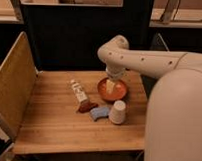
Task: Move the arm in a circular motion
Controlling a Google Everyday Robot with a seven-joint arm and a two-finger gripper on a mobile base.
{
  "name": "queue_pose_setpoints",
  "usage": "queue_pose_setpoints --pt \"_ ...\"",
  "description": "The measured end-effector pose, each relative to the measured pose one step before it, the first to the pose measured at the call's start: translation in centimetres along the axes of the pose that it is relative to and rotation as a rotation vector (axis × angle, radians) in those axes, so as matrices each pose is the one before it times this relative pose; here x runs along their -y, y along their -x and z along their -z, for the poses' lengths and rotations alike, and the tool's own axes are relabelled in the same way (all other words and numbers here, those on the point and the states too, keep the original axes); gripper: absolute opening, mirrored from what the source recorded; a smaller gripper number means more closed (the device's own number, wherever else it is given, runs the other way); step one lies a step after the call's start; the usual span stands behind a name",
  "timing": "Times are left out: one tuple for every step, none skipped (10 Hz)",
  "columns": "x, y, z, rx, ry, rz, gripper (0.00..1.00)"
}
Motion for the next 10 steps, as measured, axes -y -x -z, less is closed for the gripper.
queue_pose_setpoints --pt "-0.371 3.234 -0.220 -0.00884 0.02129 0.03731 0.80" --pt "-0.982 2.301 0.103 -0.00006 0.02867 0.02766 0.80" --pt "-1.636 2.343 0.513 0.00894 0.04034 0.02930 0.80" --pt "-2.236 2.542 0.950 0.01548 0.04509 0.03982 0.80" --pt "-2.927 2.818 1.374 0.02423 0.05271 0.05061 0.80" --pt "-1.823 1.359 0.943 0.01439 0.02465 0.03224 0.80" --pt "-2.419 0.860 1.106 0.01204 0.02431 0.03820 0.80" --pt "-1.366 -0.518 0.862 0.00104 -0.00112 0.01283 0.80" --pt "-0.048 -2.095 0.458 -0.01224 -0.02185 -0.02809 0.80" --pt "0.415 -2.082 0.289 -0.01013 -0.01999 -0.03931 0.80"
